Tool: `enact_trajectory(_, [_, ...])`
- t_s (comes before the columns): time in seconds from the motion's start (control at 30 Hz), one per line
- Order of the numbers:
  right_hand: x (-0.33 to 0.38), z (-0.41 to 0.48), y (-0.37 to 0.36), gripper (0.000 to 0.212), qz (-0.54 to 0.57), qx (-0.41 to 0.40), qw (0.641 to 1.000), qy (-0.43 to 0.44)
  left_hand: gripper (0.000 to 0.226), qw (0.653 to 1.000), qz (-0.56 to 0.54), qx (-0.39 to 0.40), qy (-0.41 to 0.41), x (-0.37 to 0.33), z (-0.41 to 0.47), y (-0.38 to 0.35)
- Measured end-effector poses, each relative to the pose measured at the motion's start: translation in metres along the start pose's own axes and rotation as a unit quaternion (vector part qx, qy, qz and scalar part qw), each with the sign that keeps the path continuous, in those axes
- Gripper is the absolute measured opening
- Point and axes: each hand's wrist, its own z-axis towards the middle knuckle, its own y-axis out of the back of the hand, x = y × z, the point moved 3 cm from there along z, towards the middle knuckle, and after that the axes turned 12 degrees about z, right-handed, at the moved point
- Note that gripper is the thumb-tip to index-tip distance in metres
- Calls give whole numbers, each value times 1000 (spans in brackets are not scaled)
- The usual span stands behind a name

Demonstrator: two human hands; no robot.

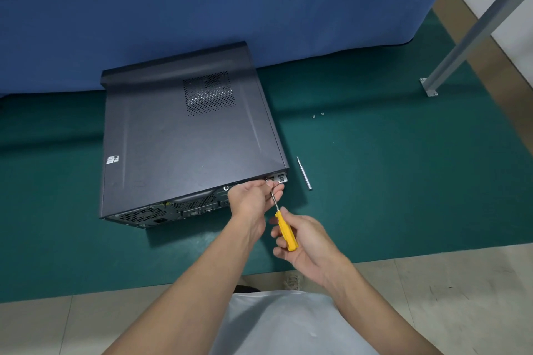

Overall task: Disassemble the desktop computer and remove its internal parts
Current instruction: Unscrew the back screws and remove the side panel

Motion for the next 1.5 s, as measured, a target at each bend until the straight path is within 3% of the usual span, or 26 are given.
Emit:
enact_trajectory(0.07, [1,-2,1,23,55,22,998,-34,16,999,-17,27,7,0,0,1])
enact_trajectory(0.2, [0,0,-3,15,19,20,999,-27,12,998,-32,54,12,0,-1,5])
enact_trajectory(0.4, [0,2,-3,23,-29,-27,999,27,5,999,19,-30,-2,1,-1,3])
enact_trajectory(0.53, [2,1,0,19,-22,-2,1000,2,8,1000,5,-9,4,2,0,0])
enact_trajectory(0.63, [2,3,1,15,-60,-39,997,35,7,1000,-9,10,6,3,1,-1])
enact_trajectory(0.83, [1,9,5,15,-107,-88,987,86,7,997,12,-72,-3,5,5,1])
enact_trajectory(0.97, [2,15,17,14,-206,-103,967,108,3,997,25,-71,-3,7,7,2])
enact_trajectory(1.1, [13,14,37,16,-341,-140,921,125,8,991,105,-69,-47,7,9,4])
enact_trajectory(1.17, [25,10,45,15,-347,-170,906,170,12,967,212,-72,-120,4,8,4])
enact_trajectory(1.2, [32,8,48,15,-332,-182,904,200,12,940,285,-70,-176,1,5,2])
enact_trajectory(1.3, [57,6,41,14,-274,-182,907,263,13,814,470,-46,-338,-9,-6,-9])
enact_trajectory(1.4, [76,10,24,12,-275,-156,901,296,12,726,525,-29,-442,-16,-14,-23])
enact_trajectory(1.5, [85,15,15,10,-290,-128,897,308,10,687,538,-18,-488,-21,-16,-32])
